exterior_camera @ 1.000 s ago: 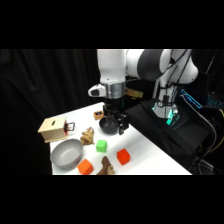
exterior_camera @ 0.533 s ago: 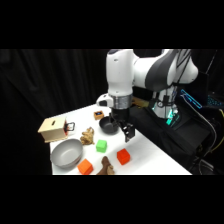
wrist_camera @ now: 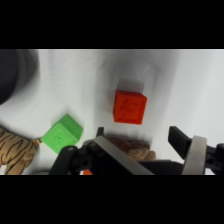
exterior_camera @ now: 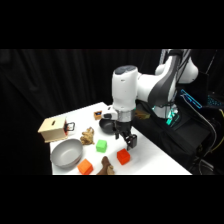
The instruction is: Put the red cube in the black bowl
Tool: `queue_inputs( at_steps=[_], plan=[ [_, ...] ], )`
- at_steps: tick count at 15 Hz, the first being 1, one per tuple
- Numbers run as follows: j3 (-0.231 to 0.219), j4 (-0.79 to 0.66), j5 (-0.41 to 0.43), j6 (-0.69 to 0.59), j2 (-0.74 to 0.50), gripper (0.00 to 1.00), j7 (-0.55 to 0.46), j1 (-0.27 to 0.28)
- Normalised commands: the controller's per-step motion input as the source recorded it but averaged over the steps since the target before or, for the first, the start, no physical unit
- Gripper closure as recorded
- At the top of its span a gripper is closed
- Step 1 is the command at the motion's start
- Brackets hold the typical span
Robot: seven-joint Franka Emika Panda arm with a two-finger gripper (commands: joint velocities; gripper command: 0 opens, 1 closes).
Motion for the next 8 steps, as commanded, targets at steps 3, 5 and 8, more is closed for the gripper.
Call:
queue_inputs(
  at_steps=[3,5,8],
  plan=[
    [-0.063,-0.02,-0.162,0.28,0.13,0.00,0.24,0.107],
    [-0.087,-0.02,-0.153,0.23,0.10,0.00,0.27,0.139],
    [-0.112,-0.02,-0.160,0.21,0.09,0.00,0.26,0.156]
  ],
)
